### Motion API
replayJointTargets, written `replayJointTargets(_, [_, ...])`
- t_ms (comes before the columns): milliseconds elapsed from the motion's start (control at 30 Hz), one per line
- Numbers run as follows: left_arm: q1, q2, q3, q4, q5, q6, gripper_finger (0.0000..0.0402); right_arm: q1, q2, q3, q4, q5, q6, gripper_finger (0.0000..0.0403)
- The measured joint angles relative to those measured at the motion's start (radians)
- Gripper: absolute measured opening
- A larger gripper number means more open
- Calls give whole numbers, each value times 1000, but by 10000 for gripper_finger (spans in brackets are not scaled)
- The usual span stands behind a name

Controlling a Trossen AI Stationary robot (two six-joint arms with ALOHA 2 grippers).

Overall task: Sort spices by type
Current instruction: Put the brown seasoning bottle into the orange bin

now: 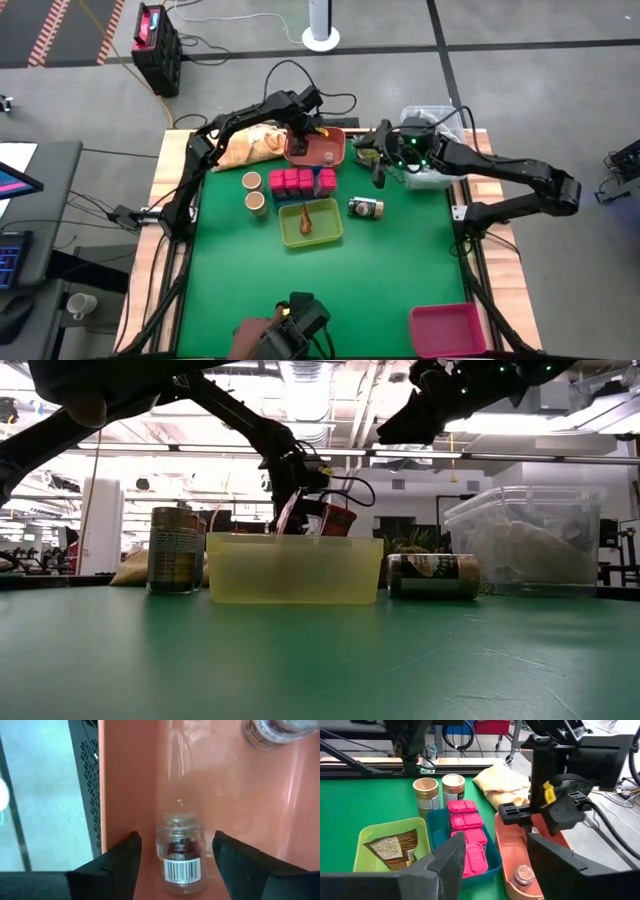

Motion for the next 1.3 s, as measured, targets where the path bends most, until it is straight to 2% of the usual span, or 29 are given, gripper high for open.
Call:
replayJointTargets(400, [-4,39,-1,17,34,-37,230,8,0,0,11,0,-1,238])
replayJointTargets(767, [-2,81,0,2,-11,-39,229,23,1,0,18,0,-7,238])
replayJointTargets(1033, [-4,81,-1,-18,-26,-36,168,23,1,0,19,0,-11,238])
replayJointTargets(1300, [-9,83,56,-67,-26,-35,168,22,1,1,18,0,-10,238])
